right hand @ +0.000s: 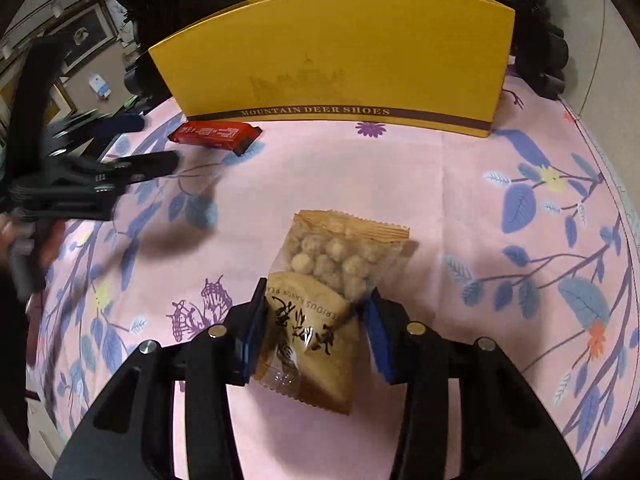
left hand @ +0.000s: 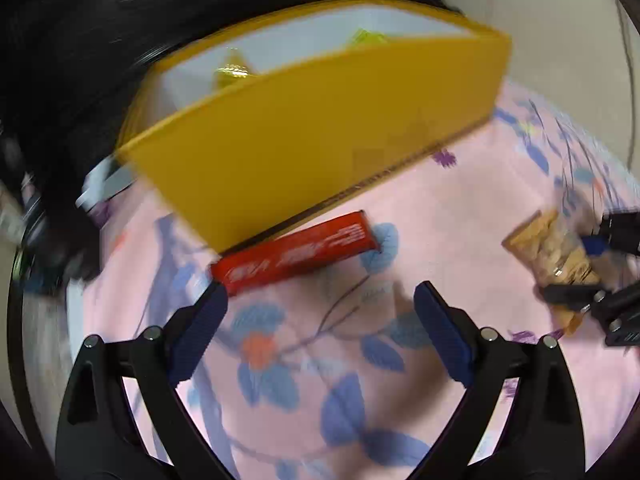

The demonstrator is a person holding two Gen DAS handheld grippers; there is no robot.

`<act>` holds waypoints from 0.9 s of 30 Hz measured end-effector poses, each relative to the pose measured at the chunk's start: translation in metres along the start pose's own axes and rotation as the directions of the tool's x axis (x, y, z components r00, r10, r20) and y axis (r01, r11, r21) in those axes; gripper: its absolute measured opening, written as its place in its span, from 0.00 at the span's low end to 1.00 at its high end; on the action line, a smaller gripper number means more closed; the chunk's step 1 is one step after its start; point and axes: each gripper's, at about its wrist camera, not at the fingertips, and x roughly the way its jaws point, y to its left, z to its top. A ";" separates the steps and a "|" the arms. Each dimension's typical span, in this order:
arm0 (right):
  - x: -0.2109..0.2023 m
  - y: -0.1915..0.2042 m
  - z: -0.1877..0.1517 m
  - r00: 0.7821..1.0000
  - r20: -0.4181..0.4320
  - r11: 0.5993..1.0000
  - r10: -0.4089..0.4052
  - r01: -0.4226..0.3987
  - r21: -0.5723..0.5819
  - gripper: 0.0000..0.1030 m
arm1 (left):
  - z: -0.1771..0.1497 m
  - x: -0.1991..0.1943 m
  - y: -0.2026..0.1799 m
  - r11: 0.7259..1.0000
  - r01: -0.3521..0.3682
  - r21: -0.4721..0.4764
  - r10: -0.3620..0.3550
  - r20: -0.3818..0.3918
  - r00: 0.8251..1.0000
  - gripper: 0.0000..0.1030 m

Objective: Organize snacks
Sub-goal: 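Grasp the red candy bar with left tool while right tool grasps brown peanut bag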

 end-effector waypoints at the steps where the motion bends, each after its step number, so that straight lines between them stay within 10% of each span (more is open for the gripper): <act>1: 0.001 0.003 0.005 1.000 -0.004 1.000 0.013 -0.013 0.010 0.45 | 0.003 0.004 -0.001 1.000 0.007 0.029 -0.007 -0.003 1.000 0.93; 9: 0.002 0.003 0.005 0.999 0.001 0.999 0.042 -0.042 0.033 0.46 | 0.023 0.045 -0.010 0.971 0.097 0.220 -0.082 -0.073 0.994 0.95; 16: -0.003 -0.001 0.006 0.999 -0.002 0.998 0.042 -0.042 0.039 0.46 | 0.025 0.062 0.026 0.960 0.279 0.036 -0.270 -0.161 0.949 0.98; 27: -0.002 -0.001 0.006 0.999 0.002 0.998 0.041 -0.041 0.039 0.48 | -0.028 0.015 -0.031 0.987 0.142 -0.081 -0.156 -0.218 0.963 0.98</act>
